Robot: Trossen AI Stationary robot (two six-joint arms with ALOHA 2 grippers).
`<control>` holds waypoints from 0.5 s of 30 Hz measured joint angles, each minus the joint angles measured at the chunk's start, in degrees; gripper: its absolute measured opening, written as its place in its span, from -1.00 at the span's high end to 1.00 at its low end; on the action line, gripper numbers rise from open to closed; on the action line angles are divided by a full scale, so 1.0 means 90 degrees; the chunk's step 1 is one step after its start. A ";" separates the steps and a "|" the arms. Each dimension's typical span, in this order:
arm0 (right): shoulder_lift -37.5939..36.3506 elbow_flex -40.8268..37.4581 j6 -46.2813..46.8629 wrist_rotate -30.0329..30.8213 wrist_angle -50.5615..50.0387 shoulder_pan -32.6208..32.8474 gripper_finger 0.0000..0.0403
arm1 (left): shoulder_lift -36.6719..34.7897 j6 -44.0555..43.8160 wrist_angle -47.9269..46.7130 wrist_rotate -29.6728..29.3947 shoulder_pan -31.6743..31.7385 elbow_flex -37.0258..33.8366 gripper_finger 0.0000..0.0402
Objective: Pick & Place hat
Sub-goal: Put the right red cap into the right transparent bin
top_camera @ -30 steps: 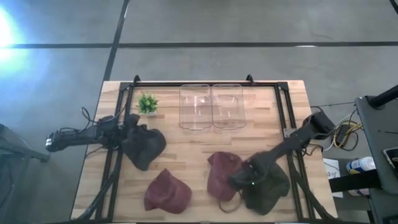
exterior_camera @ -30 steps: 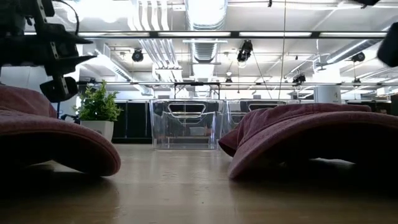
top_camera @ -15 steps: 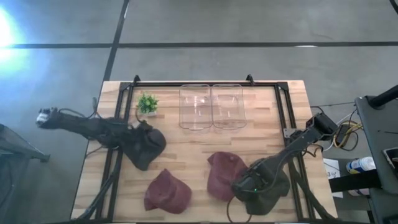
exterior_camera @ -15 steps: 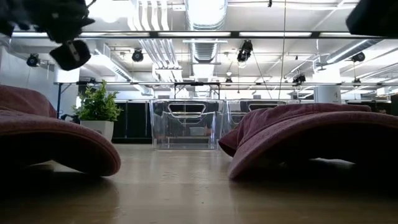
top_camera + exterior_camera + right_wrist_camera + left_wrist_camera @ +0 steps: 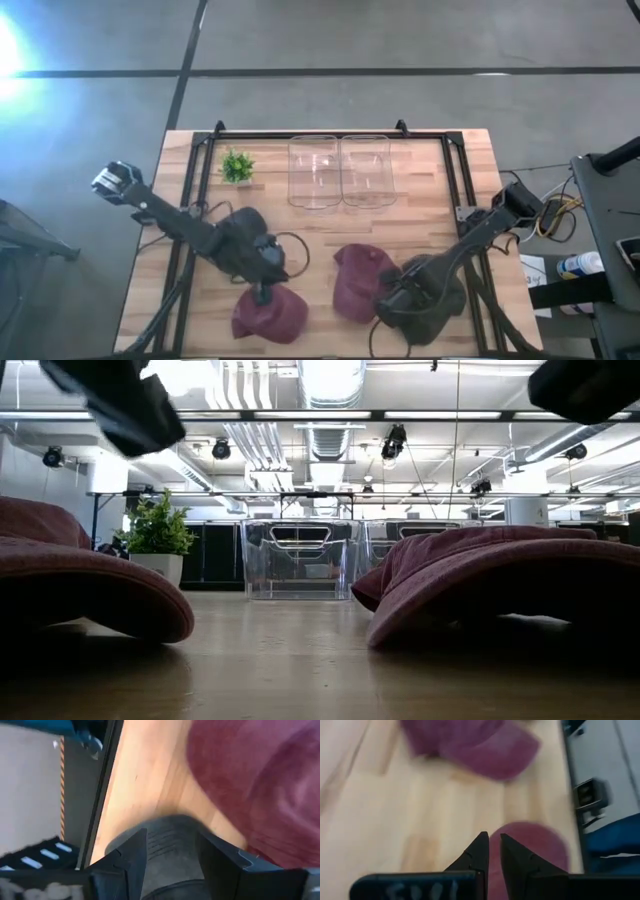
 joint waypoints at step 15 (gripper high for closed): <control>0.0113 -0.0041 0.0995 0.1839 0.0681 0.0231 0.20 | 0.2928 0.1101 -0.0778 -0.0387 -0.0430 0.2669 0.81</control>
